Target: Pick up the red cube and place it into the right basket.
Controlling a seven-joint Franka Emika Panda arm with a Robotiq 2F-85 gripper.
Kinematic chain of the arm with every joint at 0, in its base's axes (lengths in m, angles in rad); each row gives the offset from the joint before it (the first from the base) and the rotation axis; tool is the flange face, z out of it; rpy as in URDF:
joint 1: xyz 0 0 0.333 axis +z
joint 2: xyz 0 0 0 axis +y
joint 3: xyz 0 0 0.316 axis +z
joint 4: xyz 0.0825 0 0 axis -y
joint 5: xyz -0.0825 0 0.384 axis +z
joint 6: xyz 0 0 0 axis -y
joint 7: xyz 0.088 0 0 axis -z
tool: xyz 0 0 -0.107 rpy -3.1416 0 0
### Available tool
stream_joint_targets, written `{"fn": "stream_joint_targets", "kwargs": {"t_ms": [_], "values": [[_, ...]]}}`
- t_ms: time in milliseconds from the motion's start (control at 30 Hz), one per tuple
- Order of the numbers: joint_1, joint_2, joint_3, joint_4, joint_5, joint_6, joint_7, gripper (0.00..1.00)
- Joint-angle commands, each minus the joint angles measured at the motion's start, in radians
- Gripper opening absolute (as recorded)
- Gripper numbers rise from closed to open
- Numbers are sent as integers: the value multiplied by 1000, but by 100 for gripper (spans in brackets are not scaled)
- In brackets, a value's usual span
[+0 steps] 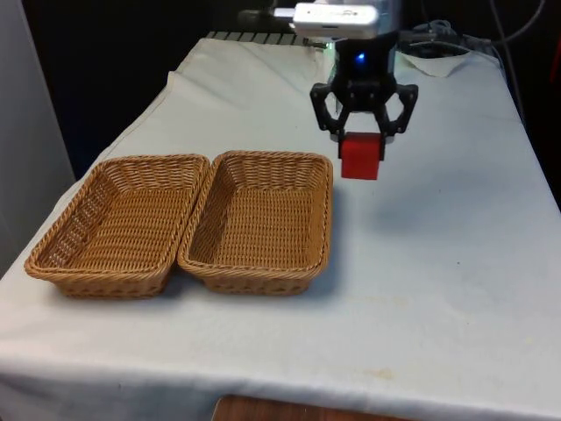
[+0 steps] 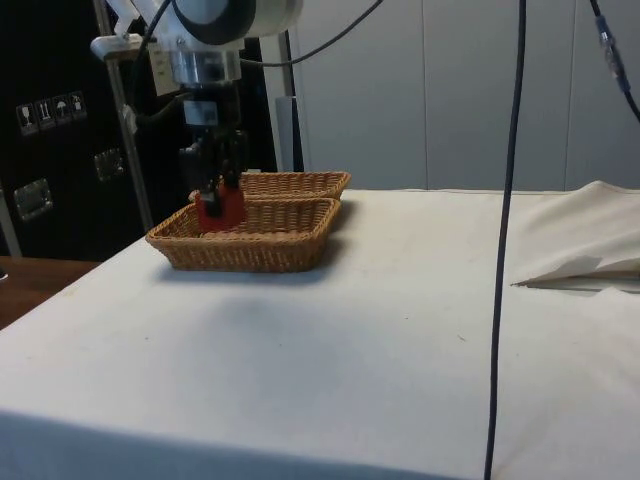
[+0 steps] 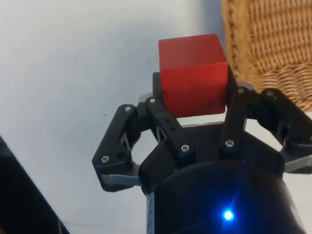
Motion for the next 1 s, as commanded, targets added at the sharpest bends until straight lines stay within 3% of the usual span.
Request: {"fn": "stream_joint_targets", "kwargs": {"t_ms": [0, 200, 233, 267, 533, 567, 600, 800, 867, 900, 933, 967], "values": [[-9, 3, 1, 7, 4, -13, -13, 3], [-13, 14, -30, 19, 4, -23, -46, 3], [-4, 10, -38, 11, 0, -12, -42, 3], [-13, 21, -39, 27, 4, -28, -55, 3], [-25, 53, -80, 73, 8, -62, -102, 3], [-15, 50, -85, 66, 1, -50, -92, 3], [-26, 57, -84, 78, 9, -65, -107, 3], [-39, 82, -113, 109, 25, -84, -146, 3], [-40, 88, -121, 118, 33, -87, -158, 3], [-30, 86, -129, 111, 27, -76, -151, 3], [-42, 92, -126, 122, 37, -90, -165, 3], [-44, 96, -130, 126, 41, -91, -172, 3]]}}
